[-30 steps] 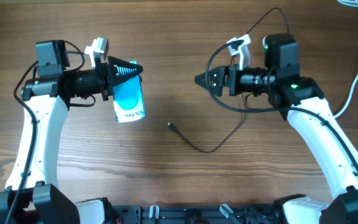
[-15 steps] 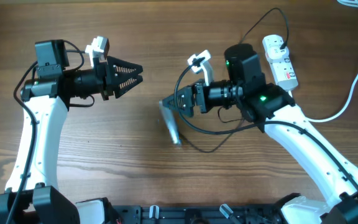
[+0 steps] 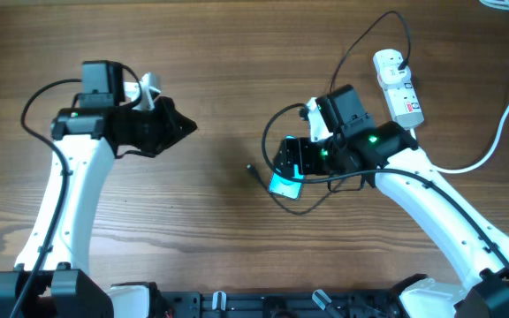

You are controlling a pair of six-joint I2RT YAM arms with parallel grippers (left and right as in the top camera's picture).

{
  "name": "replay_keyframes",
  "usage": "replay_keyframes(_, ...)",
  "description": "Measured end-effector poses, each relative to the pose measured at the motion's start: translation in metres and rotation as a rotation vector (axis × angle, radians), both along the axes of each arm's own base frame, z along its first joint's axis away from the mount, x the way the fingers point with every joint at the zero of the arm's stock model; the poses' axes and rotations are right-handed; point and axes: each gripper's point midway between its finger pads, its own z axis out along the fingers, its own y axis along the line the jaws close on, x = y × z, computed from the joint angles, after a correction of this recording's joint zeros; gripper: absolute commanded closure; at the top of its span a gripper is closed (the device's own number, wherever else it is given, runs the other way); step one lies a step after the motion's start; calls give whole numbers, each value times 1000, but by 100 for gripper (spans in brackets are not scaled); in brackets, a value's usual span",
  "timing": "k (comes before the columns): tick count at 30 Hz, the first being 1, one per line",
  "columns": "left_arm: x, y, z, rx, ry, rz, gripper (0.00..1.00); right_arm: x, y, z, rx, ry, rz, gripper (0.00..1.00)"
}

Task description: Plug charger to phone and switch on socket

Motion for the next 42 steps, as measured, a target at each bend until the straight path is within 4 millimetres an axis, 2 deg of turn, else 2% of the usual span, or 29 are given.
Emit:
replay_keyframes(2, -1, -3, -5, 55, 0, -12, 96, 0, -12, -7, -60, 6, -46, 9)
replay_keyframes(3, -2, -5, -9, 95, -2, -20, 96, 2, -16, -8, -82, 4, -70, 7)
replay_keyframes(4, -3, -8, -12, 133, -5, -28, 96, 3, -19, -9, -94, 3, -90, 1)
replay_keyframes(5, -4, -9, -15, 169, -7, -34, 96, 4, -22, -10, -108, 2, -112, 0)
replay_keyframes(6, -5, -11, -17, 202, -9, -44, 89, 6, -24, -10, -114, -1, -126, 0)
replay_keyframes(7, -7, -12, -20, 240, -9, -50, 69, 9, -26, -11, -121, -11, -148, 0)
replay_keyframes(8, -9, -12, -23, 277, -10, -59, 61, 11, -26, -10, -120, -18, -156, 0)
replay_keyframes(11, -11, -10, -31, 360, -1, -65, 25, 21, -23, -7, -100, -52, -193, 1)
replay_keyframes(13, -11, -8, -42, 397, 22, -70, 15, 24, -22, -7, -90, -54, -212, 1)
replay_keyframes(16, -10, -5, -56, 426, 60, -72, 10, 24, -22, -13, -91, -23, -246, 3)
replay_keyframes(20, -10, -3, -68, 448, 94, -77, 6, 25, -22, -33, -116, 27, -274, 5)
replay_keyframes(29, -10, -1, -71, 459, 103, -76, 4, 33, -18, -102, -182, 149, -304, 4)
replay_keyframes(31, -10, -1, -71, 459, 103, -76, 4, 30, -18, -112, -192, 177, -308, 4)
replay_keyframes(34, -10, -1, -71, 459, 103, -76, 5, 31, -16, -114, -185, 183, -312, 1)
replay_keyframes(37, -9, -4, -71, 459, 97, -81, 8, 35, -6, -111, -128, 183, -301, 0)
replay_keyframes(40, -6, -15, -69, 455, 62, -105, 10, 30, -7, -105, -116, 234, -302, 0)
replay_keyframes(42, -5, -28, -67, 450, 31, -135, 10, 32, -16, -93, -121, 253, -312, 0)
